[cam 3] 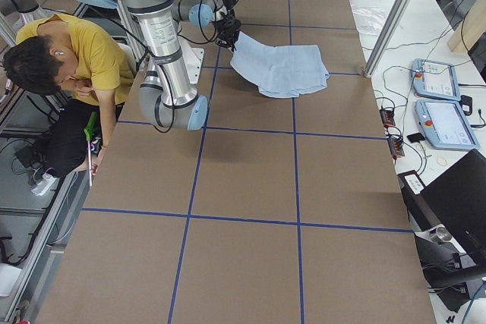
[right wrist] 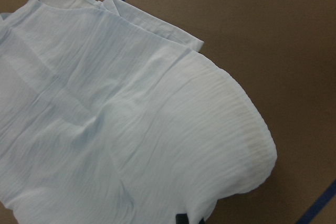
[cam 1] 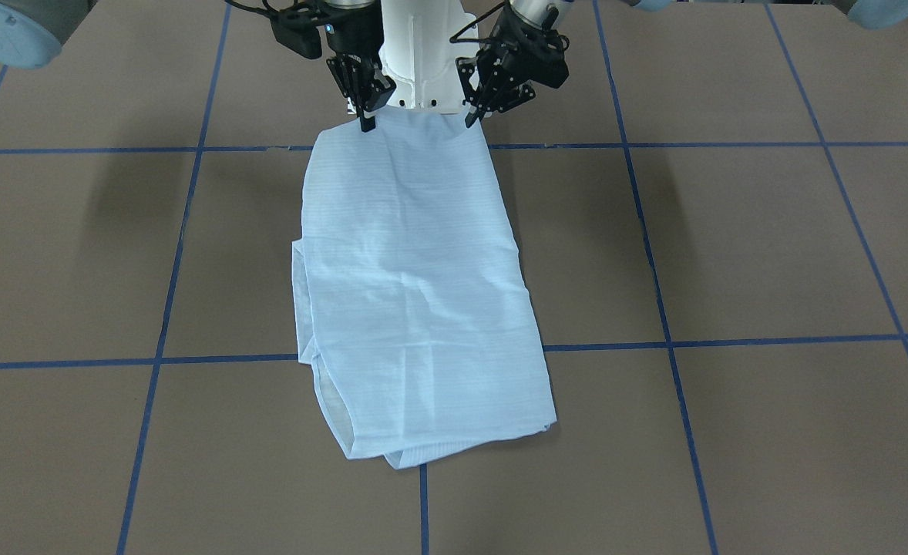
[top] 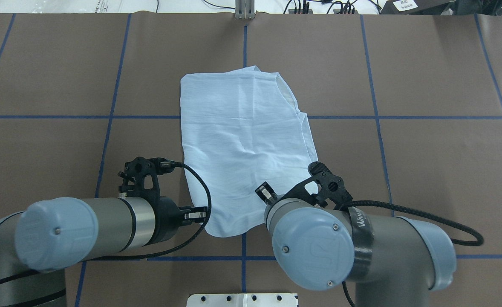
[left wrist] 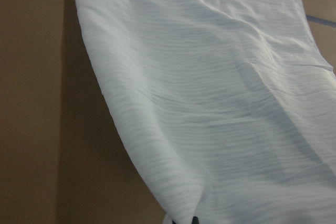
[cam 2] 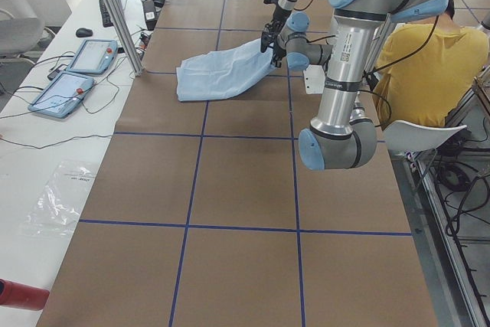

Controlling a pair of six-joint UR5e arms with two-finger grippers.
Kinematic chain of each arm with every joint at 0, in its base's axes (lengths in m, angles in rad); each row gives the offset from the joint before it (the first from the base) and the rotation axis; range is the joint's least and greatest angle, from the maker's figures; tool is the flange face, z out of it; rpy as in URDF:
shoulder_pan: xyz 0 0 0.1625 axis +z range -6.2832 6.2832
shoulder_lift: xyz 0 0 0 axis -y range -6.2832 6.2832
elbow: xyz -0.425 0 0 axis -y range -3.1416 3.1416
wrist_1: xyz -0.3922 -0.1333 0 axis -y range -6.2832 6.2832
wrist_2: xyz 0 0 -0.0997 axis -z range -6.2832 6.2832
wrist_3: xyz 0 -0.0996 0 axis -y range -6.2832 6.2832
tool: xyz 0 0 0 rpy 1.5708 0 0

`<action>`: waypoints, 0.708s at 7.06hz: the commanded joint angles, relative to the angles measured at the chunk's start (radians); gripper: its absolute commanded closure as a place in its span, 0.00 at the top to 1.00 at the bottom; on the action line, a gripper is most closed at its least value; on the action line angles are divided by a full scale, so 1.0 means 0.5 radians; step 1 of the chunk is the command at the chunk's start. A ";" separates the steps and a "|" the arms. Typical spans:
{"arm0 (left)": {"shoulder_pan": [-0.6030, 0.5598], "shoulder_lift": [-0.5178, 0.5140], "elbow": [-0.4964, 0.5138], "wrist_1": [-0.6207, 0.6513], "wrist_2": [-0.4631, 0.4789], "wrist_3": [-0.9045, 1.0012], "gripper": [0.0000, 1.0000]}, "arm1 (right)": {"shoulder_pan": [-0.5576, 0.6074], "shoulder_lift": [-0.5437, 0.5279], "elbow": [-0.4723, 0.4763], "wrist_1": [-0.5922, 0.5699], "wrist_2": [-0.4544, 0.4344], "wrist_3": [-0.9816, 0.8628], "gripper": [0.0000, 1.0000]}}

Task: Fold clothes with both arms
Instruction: 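Grasp the near edge with both grippers and fold it toward the far edge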

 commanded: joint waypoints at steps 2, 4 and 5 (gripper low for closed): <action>0.038 -0.080 -0.412 0.476 -0.107 -0.036 0.00 | -0.053 0.019 0.228 -0.235 -0.013 -0.026 0.00; -0.117 -0.248 -0.052 0.471 -0.083 -0.006 0.00 | 0.054 0.154 -0.090 0.011 -0.218 -0.280 0.00; -0.227 -0.277 0.083 0.471 -0.083 0.104 0.00 | 0.167 0.160 -0.298 0.244 -0.222 -0.320 0.00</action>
